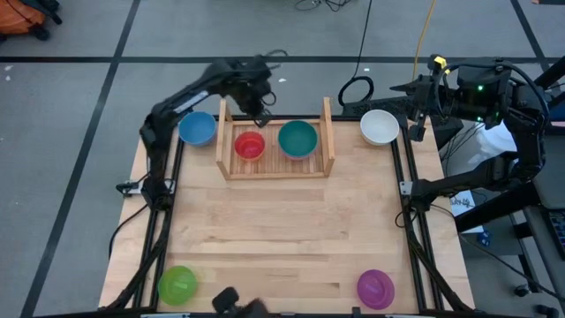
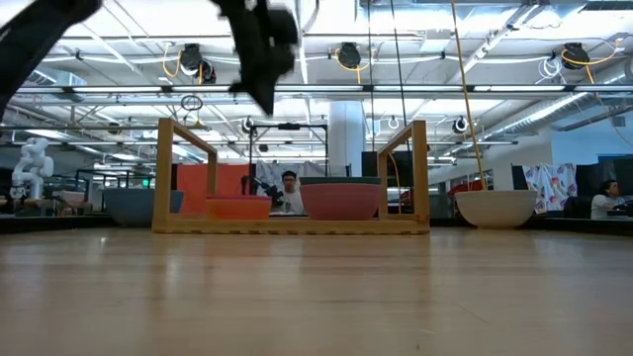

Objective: Place and stack bowls onto a shelf
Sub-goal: Stack the white bowl onto the blue bowl

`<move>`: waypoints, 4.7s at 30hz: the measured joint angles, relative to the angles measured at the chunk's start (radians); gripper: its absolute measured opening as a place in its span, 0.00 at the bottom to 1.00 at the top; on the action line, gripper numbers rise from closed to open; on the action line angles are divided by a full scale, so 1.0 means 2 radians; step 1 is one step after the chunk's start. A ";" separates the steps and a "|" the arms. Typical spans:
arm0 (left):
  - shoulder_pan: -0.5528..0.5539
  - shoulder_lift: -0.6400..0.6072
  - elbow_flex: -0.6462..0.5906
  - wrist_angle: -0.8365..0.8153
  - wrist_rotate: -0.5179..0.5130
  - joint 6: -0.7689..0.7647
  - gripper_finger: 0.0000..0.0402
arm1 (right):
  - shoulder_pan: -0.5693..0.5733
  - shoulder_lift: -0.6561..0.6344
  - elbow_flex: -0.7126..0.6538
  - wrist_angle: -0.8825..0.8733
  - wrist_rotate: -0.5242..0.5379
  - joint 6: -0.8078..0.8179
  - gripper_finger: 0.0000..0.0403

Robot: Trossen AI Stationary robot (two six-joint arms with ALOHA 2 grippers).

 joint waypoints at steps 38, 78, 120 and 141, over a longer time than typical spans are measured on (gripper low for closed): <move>-0.112 -0.235 0.047 -0.096 -0.165 -0.056 0.02 | -0.037 0.024 -0.131 -0.118 0.080 0.177 0.31; -0.065 -0.235 0.047 -0.096 -0.164 0.026 0.02 | -0.341 0.289 -0.286 0.068 -0.144 0.302 0.31; -0.052 -0.235 0.047 -0.096 -0.164 0.046 0.02 | -0.360 0.259 -0.377 0.101 -0.191 0.299 0.21; -0.052 -0.235 0.047 -0.096 -0.164 0.032 0.02 | -0.350 0.254 -0.377 0.122 -0.182 0.288 0.28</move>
